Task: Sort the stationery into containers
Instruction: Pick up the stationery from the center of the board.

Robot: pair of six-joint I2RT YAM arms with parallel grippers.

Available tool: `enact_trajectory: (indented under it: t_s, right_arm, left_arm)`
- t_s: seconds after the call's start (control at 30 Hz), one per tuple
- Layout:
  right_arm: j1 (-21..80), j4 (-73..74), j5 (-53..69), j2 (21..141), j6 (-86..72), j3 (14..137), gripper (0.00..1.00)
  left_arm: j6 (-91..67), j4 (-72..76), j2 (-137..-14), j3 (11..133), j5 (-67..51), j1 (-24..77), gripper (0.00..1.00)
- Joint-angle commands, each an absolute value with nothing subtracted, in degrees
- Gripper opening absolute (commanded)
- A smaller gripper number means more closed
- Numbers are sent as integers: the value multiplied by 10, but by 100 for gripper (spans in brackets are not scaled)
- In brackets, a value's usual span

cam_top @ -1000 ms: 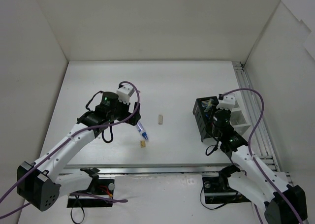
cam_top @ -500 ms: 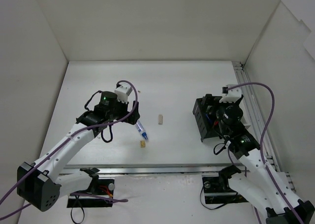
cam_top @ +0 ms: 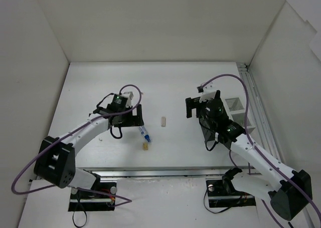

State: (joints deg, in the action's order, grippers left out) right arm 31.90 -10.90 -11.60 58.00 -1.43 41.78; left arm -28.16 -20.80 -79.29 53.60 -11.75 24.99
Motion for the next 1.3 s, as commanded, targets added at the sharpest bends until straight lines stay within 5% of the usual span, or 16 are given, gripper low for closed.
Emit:
enact_trajectory:
  t_s: [0.0,0.4,0.5,0.83,1.07,1.27]
  right_arm:
    - [323,-148,-156,556,-20,428,98]
    - [328,-153,-202,478,-11,375,98]
    - [327,-156,-173,471,-6,372,98]
    - [355,-187,-33,483,68,360,98]
    - [395,-170,-4,548,106,391,98]
    - [438,-233,28,598,89,400,98]
  left_arm:
    - [-343,-198,-832,569,-115,247,100]
    - [-367,-196,-1003,632,-106,285,88]
    - [-374,-207,-1020,646,-93,285,78]
    - [-365,-208,-1024,690,-106,285,23]
    - [-369,-222,-1006,714,-106,285,0]
    - [-425,-230,-975,755,-96,279,0]
